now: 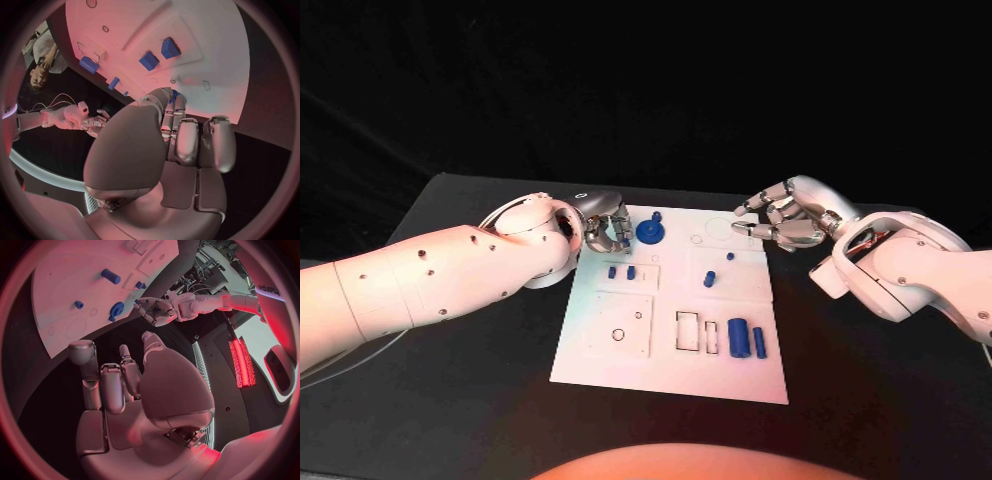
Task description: Assemble the parts on the task board
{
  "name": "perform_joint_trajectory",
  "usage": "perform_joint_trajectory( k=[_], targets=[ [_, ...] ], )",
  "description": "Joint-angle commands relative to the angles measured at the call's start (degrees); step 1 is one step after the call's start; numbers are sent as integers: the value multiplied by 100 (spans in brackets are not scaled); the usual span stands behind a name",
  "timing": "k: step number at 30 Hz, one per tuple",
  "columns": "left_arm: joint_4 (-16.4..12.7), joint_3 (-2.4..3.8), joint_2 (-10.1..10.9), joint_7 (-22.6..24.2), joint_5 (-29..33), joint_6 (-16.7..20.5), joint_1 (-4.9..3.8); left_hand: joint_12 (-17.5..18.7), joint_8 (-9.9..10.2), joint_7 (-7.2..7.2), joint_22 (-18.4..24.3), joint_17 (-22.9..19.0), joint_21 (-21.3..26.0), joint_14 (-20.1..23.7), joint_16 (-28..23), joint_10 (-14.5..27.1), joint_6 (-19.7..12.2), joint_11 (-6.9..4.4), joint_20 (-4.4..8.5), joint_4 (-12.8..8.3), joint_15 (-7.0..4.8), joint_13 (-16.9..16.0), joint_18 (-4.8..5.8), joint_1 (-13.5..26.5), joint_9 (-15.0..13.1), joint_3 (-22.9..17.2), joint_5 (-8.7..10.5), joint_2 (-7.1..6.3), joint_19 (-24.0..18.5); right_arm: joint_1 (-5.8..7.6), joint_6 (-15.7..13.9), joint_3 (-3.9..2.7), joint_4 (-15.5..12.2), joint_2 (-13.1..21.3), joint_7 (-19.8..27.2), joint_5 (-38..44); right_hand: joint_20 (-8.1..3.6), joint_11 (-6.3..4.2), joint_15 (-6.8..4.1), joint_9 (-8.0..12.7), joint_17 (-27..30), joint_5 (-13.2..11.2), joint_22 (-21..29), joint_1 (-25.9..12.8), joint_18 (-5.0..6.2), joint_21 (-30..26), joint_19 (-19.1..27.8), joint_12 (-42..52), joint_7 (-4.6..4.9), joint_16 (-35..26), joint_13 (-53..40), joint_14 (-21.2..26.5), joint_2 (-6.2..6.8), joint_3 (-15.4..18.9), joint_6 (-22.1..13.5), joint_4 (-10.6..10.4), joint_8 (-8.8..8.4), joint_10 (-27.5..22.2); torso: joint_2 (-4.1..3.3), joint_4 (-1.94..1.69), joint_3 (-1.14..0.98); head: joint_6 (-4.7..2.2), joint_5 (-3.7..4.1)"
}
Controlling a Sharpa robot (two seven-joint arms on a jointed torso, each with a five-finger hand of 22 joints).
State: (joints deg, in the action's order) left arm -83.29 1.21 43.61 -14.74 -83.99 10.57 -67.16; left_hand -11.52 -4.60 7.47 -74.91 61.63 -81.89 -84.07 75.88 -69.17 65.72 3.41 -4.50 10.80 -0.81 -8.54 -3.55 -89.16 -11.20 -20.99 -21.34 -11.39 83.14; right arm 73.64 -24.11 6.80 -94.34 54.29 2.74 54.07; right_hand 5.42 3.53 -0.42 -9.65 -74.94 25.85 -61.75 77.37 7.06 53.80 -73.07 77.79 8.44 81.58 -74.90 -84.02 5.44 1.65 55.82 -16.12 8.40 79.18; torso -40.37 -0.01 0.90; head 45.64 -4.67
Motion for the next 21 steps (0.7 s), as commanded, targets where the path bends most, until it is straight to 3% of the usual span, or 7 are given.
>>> perform_joint_trajectory(
  k=[1, 21],
  targets=[
    [6, 0, -28, 4, 125, -154, 8, 30, 32, -10, -662, -9, -20, -30, -11, -36, 48, 5, -1, -2, -7, -6, 89, 51, 5, -31, 37, -16, 31, -5, 56, 0, -3, -4, 39, 17, -14, -21, -45, -5, -137, 27, 9, -20, 42, -17, 11, 5, -37, -18, -215, -266, -50, 19, 2, 12, 32, -23, -3, 5, 3, 11, -3],
    [88, -6, -78, -7, 199, -446, 17, 60, 43, -23, -658, -29, -15, -26, -15, -52, 59, -2, 1, -12, -11, -7, 87, 94, 20, -56, 83, -33, 26, -6, 48, 0, -2, -9, 36, 16, -14, -21, -45, -5, -137, 27, 9, -20, 42, -17, 11, 5, -37, -18, -215, -266, -50, 19, 2, 12, 32, -23, 5, 1, -2, 25, -1]
  ],
)
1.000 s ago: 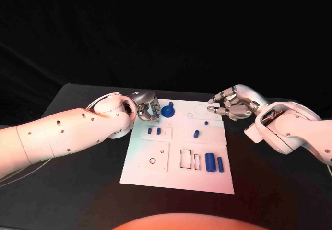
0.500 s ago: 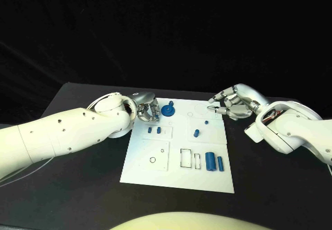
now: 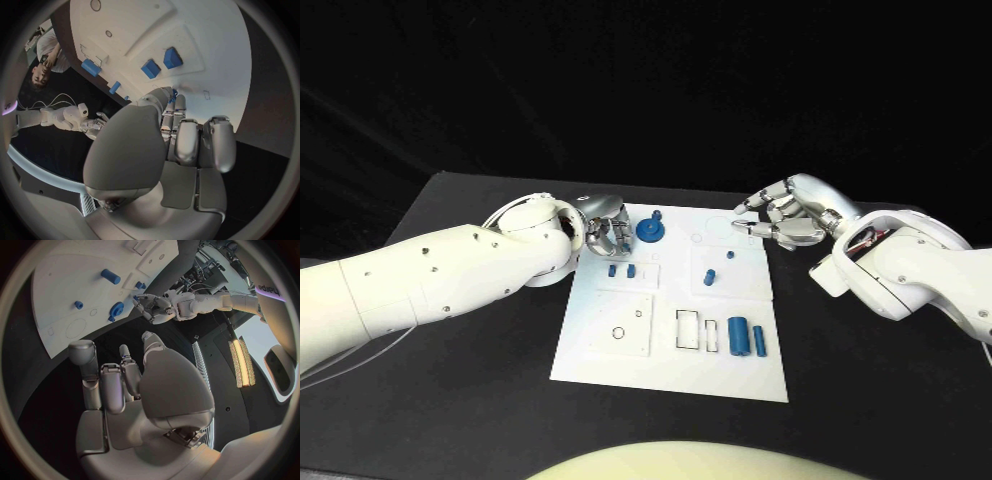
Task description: Assemble the parts on the task board
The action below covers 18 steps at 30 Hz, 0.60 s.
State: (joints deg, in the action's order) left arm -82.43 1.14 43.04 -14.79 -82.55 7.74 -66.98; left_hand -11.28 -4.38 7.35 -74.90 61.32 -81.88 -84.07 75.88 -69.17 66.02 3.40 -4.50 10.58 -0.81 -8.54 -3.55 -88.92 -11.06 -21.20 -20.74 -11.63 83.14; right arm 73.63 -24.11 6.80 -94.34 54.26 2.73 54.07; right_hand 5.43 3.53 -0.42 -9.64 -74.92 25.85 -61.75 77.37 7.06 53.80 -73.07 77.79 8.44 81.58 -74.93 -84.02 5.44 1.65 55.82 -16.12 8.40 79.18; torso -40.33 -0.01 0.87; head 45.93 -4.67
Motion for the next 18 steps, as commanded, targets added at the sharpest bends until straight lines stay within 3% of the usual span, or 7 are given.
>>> perform_joint_trajectory(
  k=[1, 18],
  targets=[
    [8, 1, -29, -7, 59, -165, 0, 40, 23, -13, -656, 6, -13, -27, -12, -53, 29, -2, 1, 7, -12, -6, 86, 74, 8, -38, 29, -10, 24, -4, 48, 0, -2, -6, 37, 16, -14, -21, -45, -7, -138, 27, 9, -20, 41, -17, 11, 5, -37, -18, -212, -266, -50, 19, 2, 11, 32, -23, 1, -1, 0, -1, 3],
    [162, -19, -158, -88, 7, -233, 33, 71, 39, -21, -701, -14, -53, -21, -17, -53, 22, -5, 4, -7, -15, -7, 100, 102, 25, -64, 71, -19, 57, -6, 51, 0, -10, -3, 42, 13, -14, -21, -45, -7, -138, 27, 9, -20, 41, -17, 11, 5, -37, -18, -212, -266, -50, 19, 2, 11, 32, -23, -5, 1, 4, 4, 17]
  ],
)
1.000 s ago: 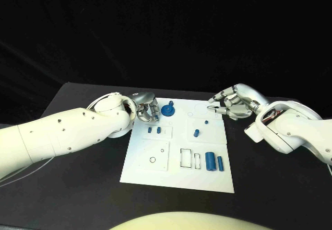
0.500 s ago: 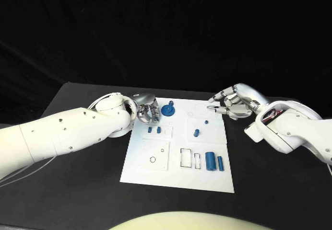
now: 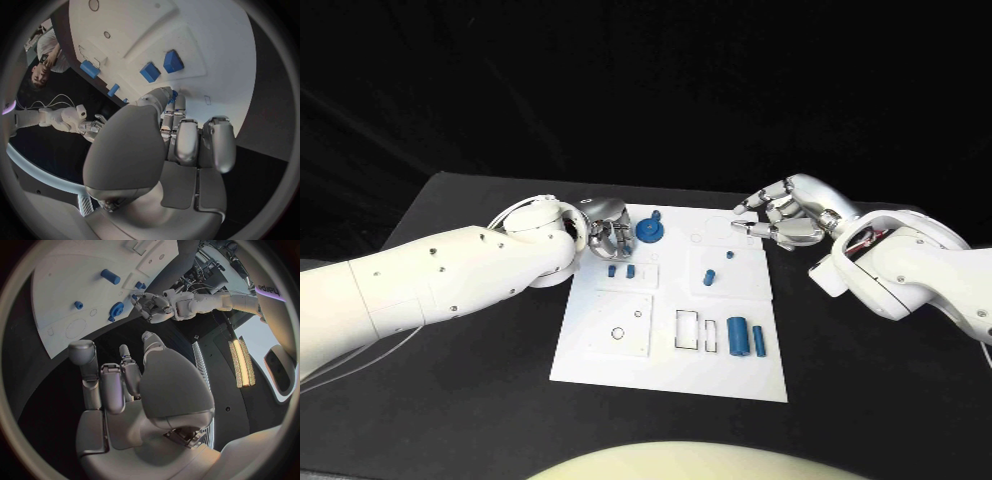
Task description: Assemble the parts on the task board
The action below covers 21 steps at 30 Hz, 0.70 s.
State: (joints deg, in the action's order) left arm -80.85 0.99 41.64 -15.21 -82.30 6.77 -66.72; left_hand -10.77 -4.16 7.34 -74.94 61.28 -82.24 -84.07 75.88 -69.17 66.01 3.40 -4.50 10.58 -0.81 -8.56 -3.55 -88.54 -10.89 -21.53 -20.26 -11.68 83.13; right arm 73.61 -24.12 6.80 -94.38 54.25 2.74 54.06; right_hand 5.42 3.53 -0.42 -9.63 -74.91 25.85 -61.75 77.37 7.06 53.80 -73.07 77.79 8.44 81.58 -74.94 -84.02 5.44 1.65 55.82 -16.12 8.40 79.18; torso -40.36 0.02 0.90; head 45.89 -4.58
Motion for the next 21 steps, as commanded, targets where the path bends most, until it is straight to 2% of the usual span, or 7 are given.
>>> perform_joint_trajectory(
  k=[1, 10, 21],
  targets=[
    [8, -5, -20, -51, -23, -148, 8, 20, 16, -22, -698, -12, -19, -21, -18, -55, 24, -6, 4, -8, -15, -6, 100, 65, 9, -32, 25, -14, 58, -4, 52, 0, -7, -1, 41, 14, -14, -21, -45, -7, -139, 27, 9, -20, 42, -17, 11, 5, -37, -18, -211, -266, -50, 19, 2, 12, 32, -23, 0, -4, 1, 13, 5],
    [15, -8, -18, -60, -36, -197, 9, 37, 30, -48, -699, -40, -18, -15, -25, -82, 16, -21, 9, -25, -25, -16, 100, 114, 28, -34, 72, -54, 57, -5, 52, 0, -1, -1, 40, 11, -16, -24, -48, -9, -122, 30, 26, -18, 46, -47, 18, -7, -40, -32, -196, -262, -56, 20, 5, 15, 41, -34, 5, -4, 1, 28, 3],
    [17, -9, -13, -30, 17, -95, 9, 162, 72, -47, -659, -86, 30, -8, -29, -70, -412, -42, 31, -68, -46, -12, 86, 212, 199, -149, 71, -162, 18, -10, 48, 0, 11, -4, 38, 11, -16, -24, -48, -9, -122, 30, 26, -18, 46, -47, 18, -7, -40, -32, -196, -262, -56, 20, 5, 15, 41, -34, 3, -5, 1, 12, 0]
  ],
)
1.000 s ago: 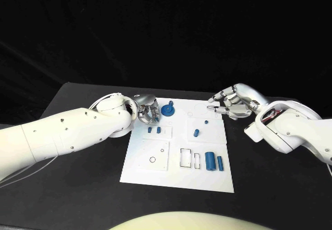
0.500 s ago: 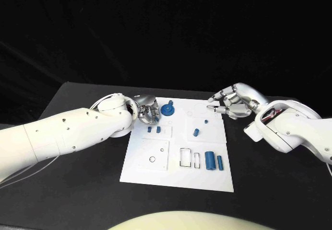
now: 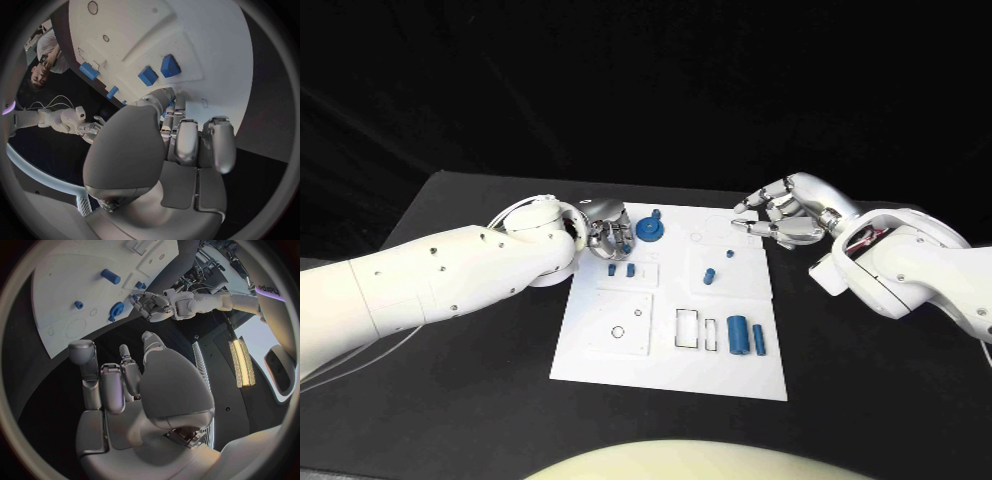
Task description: Assemble the parts on the task board
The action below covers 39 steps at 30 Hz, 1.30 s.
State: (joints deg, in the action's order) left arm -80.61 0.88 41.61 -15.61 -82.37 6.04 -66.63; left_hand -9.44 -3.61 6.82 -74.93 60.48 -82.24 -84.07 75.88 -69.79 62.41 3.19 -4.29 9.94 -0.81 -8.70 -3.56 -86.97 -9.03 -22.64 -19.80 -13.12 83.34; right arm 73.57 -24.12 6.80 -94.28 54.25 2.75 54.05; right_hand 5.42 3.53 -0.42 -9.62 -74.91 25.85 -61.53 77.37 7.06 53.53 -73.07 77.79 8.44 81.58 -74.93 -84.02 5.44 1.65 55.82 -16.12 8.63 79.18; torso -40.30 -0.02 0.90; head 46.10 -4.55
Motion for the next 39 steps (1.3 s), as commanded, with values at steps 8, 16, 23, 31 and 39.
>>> perform_joint_trajectory(
  k=[8, 16, 23, 31, 39],
  targets=[
    [-4, 1, 2, -15, 34, -35, 1, 74, 18, 34, -669, -33, 27, -6, -29, -41, -262, -16, 10, -26, -43, -5, 89, 101, 115, -100, 29, -62, 3, -8, 67, 0, 7, 0, 8, 13, -17, -24, -48, -9, -98, 31, 38, -18, 55, -65, 37, -35, -39, -48, -167, -256, -55, 21, 1, 16, 19, -60, -4, 3, 0, -5, -3],
    [-35, 2, 29, -13, 42, -10, 1, 98, 17, 32, -663, -63, 35, -1, -36, -56, -378, -15, 7, -30, -41, -10, 87, 143, 174, -111, 34, -100, -2, -8, 175, 0, 51, -7, -165, 58, 26, 16, -11, -1, 1649, 42, 1422, 63, 340, -2028, 873, -2851, 12, -1580, 2575, 314, -53, 7, -241, -12, 86, -2184, -1, 0, -1, -2, -2],
    [-124, 5, 161, -13, 52, 53, -2, 125, 16, -1, -669, -69, 32, 1, -35, -45, -455, -14, 6, -37, -41, -12, 88, 163, 213, -118, 31, -123, 3, -8, 369, 0, 145, -30, -425, 515, -15, 7, -29, -6, 1896, -358, 1598, 702, 343, -2295, 647, -4475, 26, -1998, 4127, 166, 46, -544, -158, 124, 215, -2048, 8, -2, 2, -2, 8],
    [-281, 33, 389, 61, 130, 331, -45, 158, 10, -66, -711, -104, -6, 5, -43, -45, -599, -20, 12, -39, -48, -21, 101, 199, 282, -132, 26, -134, 39, -8, 601, 0, 342, -142, -803, 1576, -35, 45, -22, 54, 1161, -660, 832, 953, 190, -1333, 109, -5608, 9, -1336, 5167, -140, 220, -1058, 130, 208, 157, -1832, 5, -3, 5, -29, 21],
    [-310, 46, 610, 552, 1420, 1045, -95, 266, -100, 85, -544, -72, 164, 8, -24, 81, -373, 58, -25, 20, 10, -3, 50, 289, 284, -182, 15, -83, -90, -70, 729, 0, 452, -345, -1245, 3040, -19, 69, -15, 131, 517, -776, 25, 932, 37, -361, -223, -6247, 5, -725, 5776, -250, 374, -1460, 364, 273, -26, -1553, -4, 7, -2, -83, 125]
  ],
)
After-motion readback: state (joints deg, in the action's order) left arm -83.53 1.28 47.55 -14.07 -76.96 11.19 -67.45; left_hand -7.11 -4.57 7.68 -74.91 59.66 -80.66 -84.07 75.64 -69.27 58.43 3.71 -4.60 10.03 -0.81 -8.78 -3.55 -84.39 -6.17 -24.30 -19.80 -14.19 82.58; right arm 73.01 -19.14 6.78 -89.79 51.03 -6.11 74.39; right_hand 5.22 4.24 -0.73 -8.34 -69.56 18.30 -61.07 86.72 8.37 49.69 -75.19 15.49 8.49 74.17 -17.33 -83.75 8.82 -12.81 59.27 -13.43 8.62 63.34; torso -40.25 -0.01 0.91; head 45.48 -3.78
